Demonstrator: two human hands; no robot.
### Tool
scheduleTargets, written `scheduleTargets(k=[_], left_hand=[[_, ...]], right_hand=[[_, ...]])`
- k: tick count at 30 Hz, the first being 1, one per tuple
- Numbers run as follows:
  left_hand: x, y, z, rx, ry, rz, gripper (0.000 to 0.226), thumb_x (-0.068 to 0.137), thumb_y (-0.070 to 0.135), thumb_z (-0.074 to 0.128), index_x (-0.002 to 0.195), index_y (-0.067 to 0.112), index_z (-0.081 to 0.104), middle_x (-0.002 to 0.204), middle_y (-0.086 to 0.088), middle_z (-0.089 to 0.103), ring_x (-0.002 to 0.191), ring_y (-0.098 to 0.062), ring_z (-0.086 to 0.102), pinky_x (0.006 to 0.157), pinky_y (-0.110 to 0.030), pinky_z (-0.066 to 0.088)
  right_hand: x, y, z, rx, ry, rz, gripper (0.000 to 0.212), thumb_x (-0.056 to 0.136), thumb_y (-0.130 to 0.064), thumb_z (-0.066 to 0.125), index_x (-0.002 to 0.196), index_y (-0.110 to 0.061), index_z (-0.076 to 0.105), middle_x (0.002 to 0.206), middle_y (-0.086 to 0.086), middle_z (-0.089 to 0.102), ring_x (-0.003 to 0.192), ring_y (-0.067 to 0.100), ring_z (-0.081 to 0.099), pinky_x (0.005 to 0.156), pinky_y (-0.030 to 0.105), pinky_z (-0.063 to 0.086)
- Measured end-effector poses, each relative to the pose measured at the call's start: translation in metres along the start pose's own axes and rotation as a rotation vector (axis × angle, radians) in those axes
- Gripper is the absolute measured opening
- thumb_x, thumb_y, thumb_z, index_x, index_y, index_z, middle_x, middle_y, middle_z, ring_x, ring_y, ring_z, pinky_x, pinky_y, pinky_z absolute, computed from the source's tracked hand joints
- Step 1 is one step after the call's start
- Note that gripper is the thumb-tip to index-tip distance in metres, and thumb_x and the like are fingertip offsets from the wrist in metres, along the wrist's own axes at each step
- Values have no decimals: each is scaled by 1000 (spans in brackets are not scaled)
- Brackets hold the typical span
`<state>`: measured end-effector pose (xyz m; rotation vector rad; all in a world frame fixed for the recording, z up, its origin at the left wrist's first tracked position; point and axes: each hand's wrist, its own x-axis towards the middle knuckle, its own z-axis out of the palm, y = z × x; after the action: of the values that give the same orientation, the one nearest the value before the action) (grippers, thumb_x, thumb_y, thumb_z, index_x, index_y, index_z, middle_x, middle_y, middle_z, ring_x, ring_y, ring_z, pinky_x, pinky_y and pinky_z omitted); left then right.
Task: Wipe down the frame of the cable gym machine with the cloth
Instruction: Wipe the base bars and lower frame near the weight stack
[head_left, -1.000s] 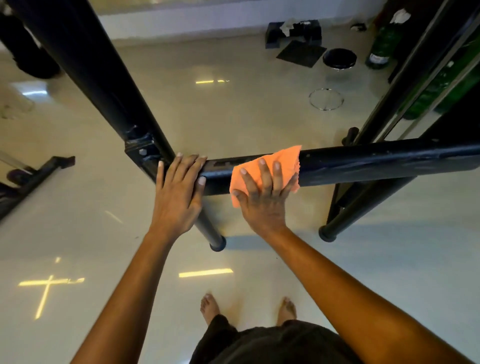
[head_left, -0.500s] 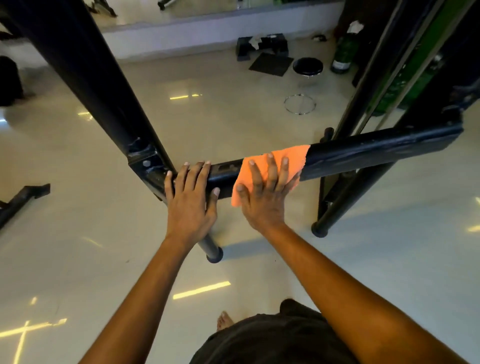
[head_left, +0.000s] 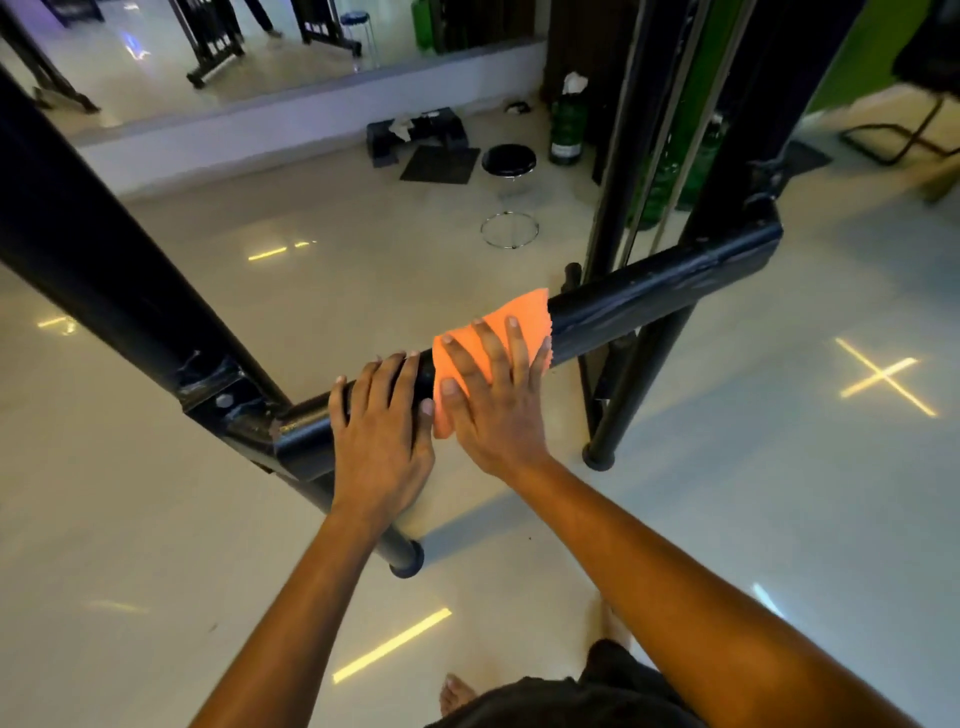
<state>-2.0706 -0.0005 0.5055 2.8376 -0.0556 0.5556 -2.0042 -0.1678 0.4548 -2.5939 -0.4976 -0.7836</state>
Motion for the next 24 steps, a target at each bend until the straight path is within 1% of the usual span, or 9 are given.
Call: scheduleTargets(k=[3,5,8,11,14,17,20,22,24], left_hand=[[6,14,5,-1,9,-10,53,108,36,43,159,18,46,160,-4,47,151,-29,41,126,-60,22],[8,22,7,7,11,-22,54,109,37,42,160,18,45,160,-4,47,151,-29,40,127,-59,21],[13,34,11,19,-21,-43,55,111,40,36,161,18,43,162,-3,45,154,-27,38,129,-59,18],[24,50,17,-12,-11,-77,53,111,38,35,159,19,47,159,-1,49,151,-25,41,128,-58,20],[38,68,25,-50,2,-85,50,109,37,39,154,18,52,154,0,54,145,-24,47,125,-56,24],[41,75,29,-50,14,-99,48,109,37,42,153,20,53,153,1,54,144,-23,47,124,-56,24],[47,84,33,-35,8,-116,49,110,39,41,154,23,53,154,2,54,146,-22,45,126,-55,21],[54,96,40,-30,15,-136,48,109,39,41,153,24,54,153,3,55,144,-21,46,126,-53,20],[63,109,48,-41,18,-146,49,108,39,42,152,23,56,151,3,56,143,-21,48,125,-51,20]], right_hand=[[2,33,-2,-45,-32,-217,57,116,-52,42,169,-34,36,177,8,30,167,37,17,128,75,13],[7,80,-12,-108,-31,-264,58,116,-49,44,171,-36,32,178,8,28,167,37,17,128,73,14],[12,119,-27,-93,-5,-52,55,116,-46,40,169,-35,32,178,9,26,167,38,15,128,74,14],[14,76,-18,1,28,143,52,113,-38,44,165,-33,42,176,10,28,167,40,11,128,75,8],[14,68,-12,56,1,-44,50,114,-43,43,163,-33,50,173,8,36,166,39,19,130,72,3],[31,136,-28,-20,-51,-289,52,115,-48,37,165,-37,45,171,3,39,162,35,28,133,63,5],[47,180,-45,-11,-46,-134,50,114,-50,37,160,-35,47,167,3,43,161,34,28,134,57,2],[45,164,-44,10,-10,20,50,114,-48,34,157,-32,53,165,5,45,160,35,29,133,64,5],[37,133,-36,36,-7,62,50,114,-47,34,158,-32,53,167,5,42,162,37,26,130,71,8]])
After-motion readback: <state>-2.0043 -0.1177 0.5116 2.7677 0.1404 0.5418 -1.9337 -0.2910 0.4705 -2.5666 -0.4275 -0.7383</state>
